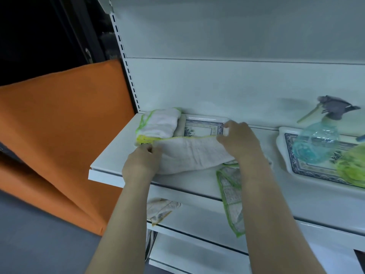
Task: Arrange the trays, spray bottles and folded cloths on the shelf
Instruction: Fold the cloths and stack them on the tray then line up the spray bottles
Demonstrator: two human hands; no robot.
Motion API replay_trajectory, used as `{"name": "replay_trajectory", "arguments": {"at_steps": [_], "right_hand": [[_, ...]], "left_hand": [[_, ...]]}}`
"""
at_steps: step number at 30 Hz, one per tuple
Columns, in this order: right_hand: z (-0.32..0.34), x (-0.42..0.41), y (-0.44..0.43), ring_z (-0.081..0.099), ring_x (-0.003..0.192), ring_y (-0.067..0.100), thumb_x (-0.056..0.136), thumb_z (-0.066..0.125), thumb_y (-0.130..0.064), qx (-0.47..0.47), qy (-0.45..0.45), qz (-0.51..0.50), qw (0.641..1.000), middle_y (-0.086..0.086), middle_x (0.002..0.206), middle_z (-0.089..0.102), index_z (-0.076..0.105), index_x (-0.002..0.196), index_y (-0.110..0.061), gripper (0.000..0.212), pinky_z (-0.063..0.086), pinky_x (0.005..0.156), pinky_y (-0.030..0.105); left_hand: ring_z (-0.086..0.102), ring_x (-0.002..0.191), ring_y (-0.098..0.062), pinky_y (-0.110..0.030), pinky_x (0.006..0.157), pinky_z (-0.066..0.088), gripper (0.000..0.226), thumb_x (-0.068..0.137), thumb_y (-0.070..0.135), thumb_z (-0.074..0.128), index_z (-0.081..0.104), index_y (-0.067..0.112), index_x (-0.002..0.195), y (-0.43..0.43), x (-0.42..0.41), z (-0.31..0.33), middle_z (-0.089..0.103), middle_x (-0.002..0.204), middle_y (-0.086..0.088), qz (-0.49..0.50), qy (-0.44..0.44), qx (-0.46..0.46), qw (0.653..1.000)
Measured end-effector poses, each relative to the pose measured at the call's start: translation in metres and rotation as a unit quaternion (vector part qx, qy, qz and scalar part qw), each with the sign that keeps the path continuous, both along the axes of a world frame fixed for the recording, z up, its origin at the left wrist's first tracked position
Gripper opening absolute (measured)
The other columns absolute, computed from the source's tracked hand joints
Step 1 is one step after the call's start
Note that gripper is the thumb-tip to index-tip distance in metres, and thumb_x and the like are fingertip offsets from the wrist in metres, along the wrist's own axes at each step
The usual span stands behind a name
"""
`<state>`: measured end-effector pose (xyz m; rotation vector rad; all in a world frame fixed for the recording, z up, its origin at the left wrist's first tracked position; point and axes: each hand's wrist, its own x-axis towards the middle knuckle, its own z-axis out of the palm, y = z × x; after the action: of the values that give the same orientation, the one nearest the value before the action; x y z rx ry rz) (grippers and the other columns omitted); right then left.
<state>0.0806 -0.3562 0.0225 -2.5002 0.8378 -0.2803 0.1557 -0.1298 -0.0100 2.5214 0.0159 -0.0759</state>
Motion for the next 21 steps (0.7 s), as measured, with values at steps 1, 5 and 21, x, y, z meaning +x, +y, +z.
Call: {"name": "replay_trajectory", "arguments": {"at_steps": [1, 5, 21], "right_hand": [[-0.007, -0.009, -0.002, 0.057, 0.109, 0.037, 0.084, 0.059, -0.032, 0.015, 0.004, -0.020, 1.000, 0.016, 0.118, 0.053, 0.056, 0.121, -0.017, 0.040, 0.047, 0.095, 0.044], [-0.019, -0.030, -0.005, 0.059, 0.104, 0.035, 0.086, 0.053, -0.039, 0.010, 0.041, -0.076, 0.996, 0.012, 0.105, 0.062, 0.058, 0.110, -0.012, 0.036, 0.046, 0.093, 0.041], [0.014, 0.000, 0.038, 0.060, 0.090, 0.029, 0.085, 0.057, -0.026, -0.048, -0.151, 0.001, 0.987, 0.008, 0.091, 0.067, 0.067, 0.089, -0.015, 0.015, 0.046, 0.071, 0.033]], "left_hand": [[0.060, 0.087, -0.029, -0.036, 0.075, 0.051, 0.042, 0.093, 0.055, 0.040, 0.061, 0.029, 0.119, 0.001, -0.001, -0.003, 0.062, 0.094, 0.000, -0.007, -0.005, 0.001, 1.000], [0.061, 0.091, -0.029, -0.044, 0.084, 0.053, 0.040, 0.094, 0.055, 0.041, 0.059, 0.031, 0.120, 0.005, -0.006, -0.012, 0.066, 0.099, 0.000, -0.010, -0.066, -0.014, 0.998], [0.059, 0.073, -0.024, -0.040, 0.065, 0.049, 0.052, 0.094, 0.057, 0.042, 0.062, 0.010, 0.081, 0.020, -0.003, -0.015, 0.064, 0.073, -0.009, -0.083, -0.056, -0.048, 0.994]]}}
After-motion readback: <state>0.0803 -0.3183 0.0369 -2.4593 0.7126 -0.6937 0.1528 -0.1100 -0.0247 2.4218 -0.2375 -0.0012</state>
